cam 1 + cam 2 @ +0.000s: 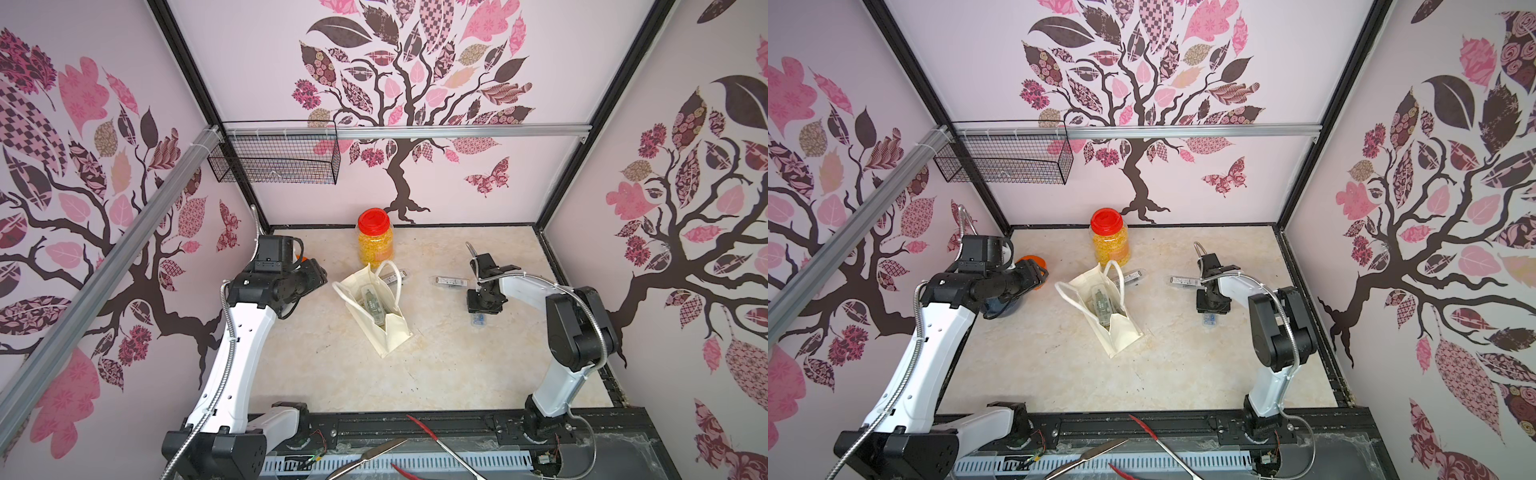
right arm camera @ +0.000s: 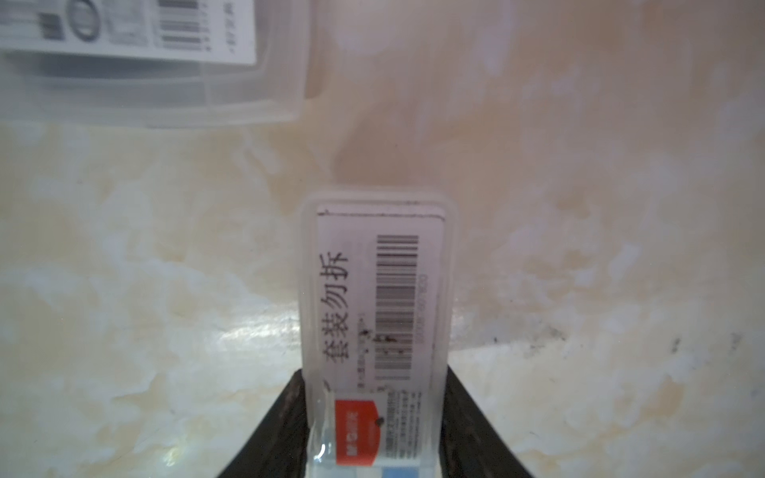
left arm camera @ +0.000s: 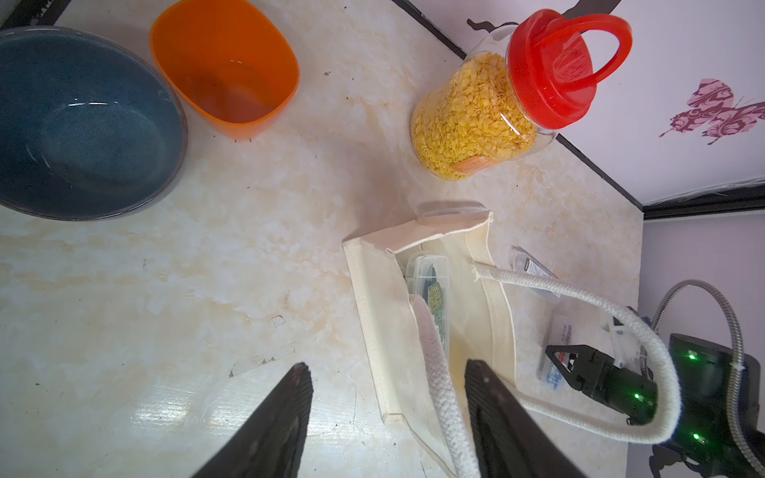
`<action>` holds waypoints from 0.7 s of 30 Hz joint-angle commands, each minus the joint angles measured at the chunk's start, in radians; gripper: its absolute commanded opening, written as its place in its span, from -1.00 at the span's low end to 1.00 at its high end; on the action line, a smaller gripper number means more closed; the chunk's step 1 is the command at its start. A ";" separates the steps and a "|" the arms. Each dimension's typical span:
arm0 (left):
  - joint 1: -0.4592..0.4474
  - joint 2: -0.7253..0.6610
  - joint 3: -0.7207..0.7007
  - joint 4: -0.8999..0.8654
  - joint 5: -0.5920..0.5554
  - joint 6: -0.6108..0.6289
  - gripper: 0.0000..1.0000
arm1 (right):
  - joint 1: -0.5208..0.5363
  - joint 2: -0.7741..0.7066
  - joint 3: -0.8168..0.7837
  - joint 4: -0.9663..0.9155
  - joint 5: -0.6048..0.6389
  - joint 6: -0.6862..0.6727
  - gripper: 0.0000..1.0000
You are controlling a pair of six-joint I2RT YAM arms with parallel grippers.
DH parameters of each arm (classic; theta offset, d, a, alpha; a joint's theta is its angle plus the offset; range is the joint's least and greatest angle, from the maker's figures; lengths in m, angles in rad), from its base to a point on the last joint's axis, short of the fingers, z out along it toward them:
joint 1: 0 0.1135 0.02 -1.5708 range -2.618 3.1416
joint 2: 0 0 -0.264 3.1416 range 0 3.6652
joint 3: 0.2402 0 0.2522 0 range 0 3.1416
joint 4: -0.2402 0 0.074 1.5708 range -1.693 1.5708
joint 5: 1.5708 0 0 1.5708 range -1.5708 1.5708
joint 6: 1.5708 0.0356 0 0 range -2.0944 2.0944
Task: Put the compass set into the canvas bag
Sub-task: Pick up the compass set at the center of the board.
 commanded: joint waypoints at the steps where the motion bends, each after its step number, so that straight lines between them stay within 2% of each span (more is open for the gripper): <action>1: 0.003 -0.007 -0.024 0.015 -0.016 0.011 0.26 | 0.018 -0.123 0.016 -0.039 -0.028 -0.034 -0.03; 8: 0.010 0.043 0.031 -0.029 -0.091 0.071 0.28 | 0.037 -0.249 0.084 -0.094 -0.100 -0.061 -0.03; 13: 0.059 0.071 0.038 -0.024 -0.054 0.081 0.28 | 0.042 -0.329 0.152 -0.060 -0.241 -0.069 -0.03; 16: 0.080 0.080 0.040 -0.028 -0.052 0.083 0.28 | 0.072 -0.363 0.193 -0.020 -0.270 -0.075 -0.03; 18: 0.106 0.082 0.027 -0.019 -0.021 0.075 0.29 | 0.102 -0.379 0.221 0.006 -0.266 -0.081 -0.03; 21: 0.186 0.090 -0.024 0.003 0.109 0.040 0.28 | 0.131 -0.382 0.286 0.008 -0.295 -0.078 -0.05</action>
